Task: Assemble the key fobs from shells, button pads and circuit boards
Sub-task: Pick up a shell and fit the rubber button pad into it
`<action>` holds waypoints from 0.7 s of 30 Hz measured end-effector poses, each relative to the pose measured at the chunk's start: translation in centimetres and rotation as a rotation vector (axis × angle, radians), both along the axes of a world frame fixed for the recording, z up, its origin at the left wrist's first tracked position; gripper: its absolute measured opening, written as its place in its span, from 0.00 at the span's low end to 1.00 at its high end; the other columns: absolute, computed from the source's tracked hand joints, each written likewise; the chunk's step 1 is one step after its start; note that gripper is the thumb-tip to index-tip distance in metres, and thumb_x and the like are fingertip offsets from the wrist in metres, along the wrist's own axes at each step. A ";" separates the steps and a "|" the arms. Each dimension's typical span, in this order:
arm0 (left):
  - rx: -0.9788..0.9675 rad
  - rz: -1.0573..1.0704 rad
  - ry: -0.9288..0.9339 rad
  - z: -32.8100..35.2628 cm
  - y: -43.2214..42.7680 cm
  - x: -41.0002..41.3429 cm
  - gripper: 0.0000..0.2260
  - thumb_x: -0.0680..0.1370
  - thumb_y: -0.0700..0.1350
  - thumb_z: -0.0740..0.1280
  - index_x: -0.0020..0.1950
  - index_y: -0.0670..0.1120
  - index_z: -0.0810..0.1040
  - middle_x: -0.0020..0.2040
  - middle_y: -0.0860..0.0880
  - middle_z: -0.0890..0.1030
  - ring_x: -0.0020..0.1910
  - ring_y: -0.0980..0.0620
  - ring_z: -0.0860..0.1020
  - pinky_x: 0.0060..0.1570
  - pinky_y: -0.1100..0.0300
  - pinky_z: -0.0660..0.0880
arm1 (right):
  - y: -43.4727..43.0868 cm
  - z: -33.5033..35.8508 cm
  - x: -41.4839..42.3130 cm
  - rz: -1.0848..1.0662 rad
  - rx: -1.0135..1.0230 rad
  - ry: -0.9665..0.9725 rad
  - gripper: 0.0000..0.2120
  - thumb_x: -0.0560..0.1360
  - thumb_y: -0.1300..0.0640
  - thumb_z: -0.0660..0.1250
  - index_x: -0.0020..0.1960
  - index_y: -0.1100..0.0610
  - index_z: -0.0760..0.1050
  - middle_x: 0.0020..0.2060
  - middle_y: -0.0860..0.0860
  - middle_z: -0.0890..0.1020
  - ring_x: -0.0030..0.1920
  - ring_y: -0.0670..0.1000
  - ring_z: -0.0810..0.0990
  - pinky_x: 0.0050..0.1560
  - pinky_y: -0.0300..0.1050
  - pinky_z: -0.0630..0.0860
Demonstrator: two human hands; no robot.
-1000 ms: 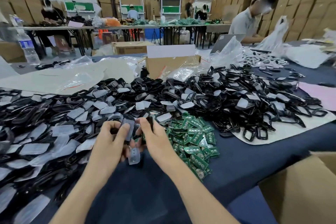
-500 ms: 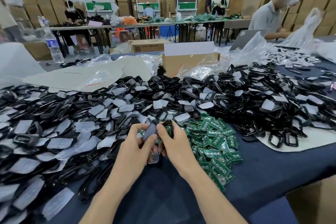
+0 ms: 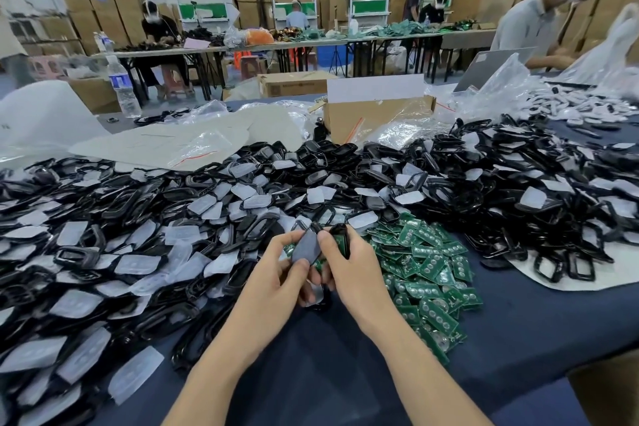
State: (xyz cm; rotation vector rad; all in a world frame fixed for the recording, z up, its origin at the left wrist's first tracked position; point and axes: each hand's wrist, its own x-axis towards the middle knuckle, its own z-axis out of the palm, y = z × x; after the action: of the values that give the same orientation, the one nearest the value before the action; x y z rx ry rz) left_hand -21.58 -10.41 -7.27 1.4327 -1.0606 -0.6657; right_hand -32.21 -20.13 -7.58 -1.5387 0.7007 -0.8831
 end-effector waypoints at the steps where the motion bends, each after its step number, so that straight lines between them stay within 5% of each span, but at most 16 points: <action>1: -0.001 0.018 -0.011 0.0 0.0 0.0 0.12 0.84 0.41 0.61 0.63 0.57 0.71 0.38 0.46 0.83 0.32 0.50 0.79 0.34 0.63 0.76 | 0.0 0.0 0.0 0.004 0.004 -0.002 0.10 0.82 0.47 0.64 0.47 0.52 0.75 0.26 0.48 0.78 0.27 0.45 0.75 0.29 0.39 0.72; 15: -0.061 0.162 0.009 0.4 0.1 -0.1 0.07 0.84 0.43 0.63 0.60 0.54 0.71 0.38 0.45 0.84 0.29 0.51 0.78 0.32 0.61 0.76 | 0.1 0.5 -0.2 0.154 0.203 -0.111 0.14 0.81 0.45 0.65 0.53 0.56 0.79 0.37 0.45 0.82 0.31 0.47 0.79 0.27 0.38 0.72; 21: -0.092 0.226 0.069 0.6 0.2 0.0 0.06 0.84 0.43 0.62 0.58 0.53 0.69 0.38 0.47 0.84 0.30 0.53 0.78 0.31 0.63 0.76 | -0.2 0.4 0.2 0.210 0.508 -0.269 0.14 0.82 0.58 0.60 0.52 0.54 0.85 0.33 0.54 0.82 0.32 0.50 0.79 0.29 0.40 0.75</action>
State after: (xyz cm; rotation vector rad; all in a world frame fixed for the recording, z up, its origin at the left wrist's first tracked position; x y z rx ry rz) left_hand -21.56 -10.20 -6.63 1.4139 -0.8493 -0.4938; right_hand -31.99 -20.36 -7.22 -0.9963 0.5060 -0.6712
